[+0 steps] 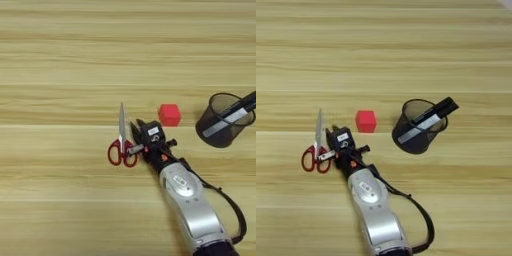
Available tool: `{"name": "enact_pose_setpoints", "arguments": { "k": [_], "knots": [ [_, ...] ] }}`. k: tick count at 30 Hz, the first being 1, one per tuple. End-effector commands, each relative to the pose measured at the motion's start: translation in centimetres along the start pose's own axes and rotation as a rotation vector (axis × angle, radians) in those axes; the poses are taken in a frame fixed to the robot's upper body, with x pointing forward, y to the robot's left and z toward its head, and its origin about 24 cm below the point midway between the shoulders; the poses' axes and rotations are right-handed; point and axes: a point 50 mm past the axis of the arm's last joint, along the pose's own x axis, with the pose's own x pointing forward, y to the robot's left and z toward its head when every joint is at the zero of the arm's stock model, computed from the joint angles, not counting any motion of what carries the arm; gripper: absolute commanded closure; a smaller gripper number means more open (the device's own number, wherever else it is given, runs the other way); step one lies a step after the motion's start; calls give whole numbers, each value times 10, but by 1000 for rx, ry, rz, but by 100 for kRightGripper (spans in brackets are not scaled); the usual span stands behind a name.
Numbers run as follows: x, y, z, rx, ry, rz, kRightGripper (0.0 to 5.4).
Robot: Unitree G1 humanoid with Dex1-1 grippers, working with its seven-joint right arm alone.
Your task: Move the objects on the table
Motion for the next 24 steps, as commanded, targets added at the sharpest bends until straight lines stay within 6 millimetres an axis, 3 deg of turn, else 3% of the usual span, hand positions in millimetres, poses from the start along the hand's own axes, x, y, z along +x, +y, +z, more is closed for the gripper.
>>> {"name": "enact_pose_setpoints", "arguments": {
  "k": [1, 13, 24],
  "knots": [
    [9, -7, 30, -36, -183, -40, 399],
    [10, -10, 35, -33, -226, -59, 280],
    [21, -37, 52, -41, -276, -183, 150]
  ]
}}
